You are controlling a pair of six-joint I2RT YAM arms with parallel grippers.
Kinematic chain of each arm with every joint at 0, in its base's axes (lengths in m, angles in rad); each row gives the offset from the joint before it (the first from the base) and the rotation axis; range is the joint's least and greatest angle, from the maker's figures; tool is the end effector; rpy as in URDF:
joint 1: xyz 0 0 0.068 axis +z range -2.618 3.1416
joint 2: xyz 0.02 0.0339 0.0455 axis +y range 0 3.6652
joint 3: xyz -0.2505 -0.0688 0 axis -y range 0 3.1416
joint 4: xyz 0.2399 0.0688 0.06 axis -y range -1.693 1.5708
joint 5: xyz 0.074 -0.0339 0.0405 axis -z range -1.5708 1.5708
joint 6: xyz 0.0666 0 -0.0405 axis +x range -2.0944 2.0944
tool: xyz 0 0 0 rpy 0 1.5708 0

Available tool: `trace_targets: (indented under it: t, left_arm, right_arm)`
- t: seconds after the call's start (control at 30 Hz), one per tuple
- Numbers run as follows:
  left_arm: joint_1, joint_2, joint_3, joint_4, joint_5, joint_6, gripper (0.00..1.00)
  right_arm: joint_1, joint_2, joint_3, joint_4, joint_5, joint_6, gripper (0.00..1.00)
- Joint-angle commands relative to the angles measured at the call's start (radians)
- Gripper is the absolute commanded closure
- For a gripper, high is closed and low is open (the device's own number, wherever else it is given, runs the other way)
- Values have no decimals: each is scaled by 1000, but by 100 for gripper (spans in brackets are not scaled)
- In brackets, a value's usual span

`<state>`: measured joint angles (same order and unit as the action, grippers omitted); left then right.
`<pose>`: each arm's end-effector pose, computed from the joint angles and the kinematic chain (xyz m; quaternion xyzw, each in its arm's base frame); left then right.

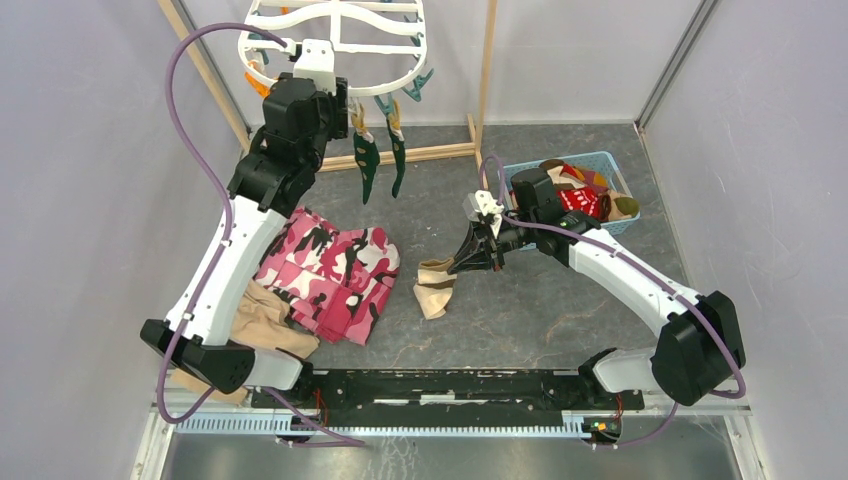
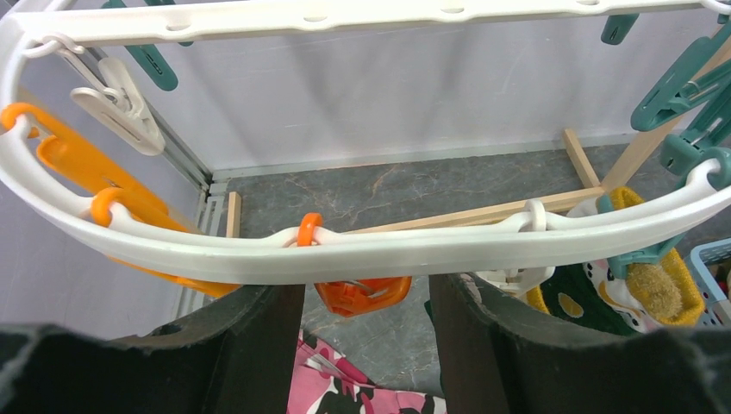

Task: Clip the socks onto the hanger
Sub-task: Open the clamp at the hanger.

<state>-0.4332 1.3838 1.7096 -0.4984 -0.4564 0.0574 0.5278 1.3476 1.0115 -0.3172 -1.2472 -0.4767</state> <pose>0.2967 -0.1049 0.4703 0.0398 0.7586 0.0530 0.6482 0.2156 0.1988 0.2775 -0.5770 0.5135 0.5326 0.3460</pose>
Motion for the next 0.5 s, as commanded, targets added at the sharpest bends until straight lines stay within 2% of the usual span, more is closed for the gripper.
trace_targets:
  t: [0.0, 0.27, 0.47]
  left_arm:
    - [4, 9, 42, 79, -21, 65, 40]
    - [4, 1, 38, 91, -6, 67, 43]
    - [3, -12, 33, 89, 6, 62, 60]
  right_arm:
    - [-4, -1, 44, 0, -35, -7, 100]
    - [-4, -1, 43, -1, -37, -10, 100]
    - [-3, -1, 44, -3, -37, -10, 100]
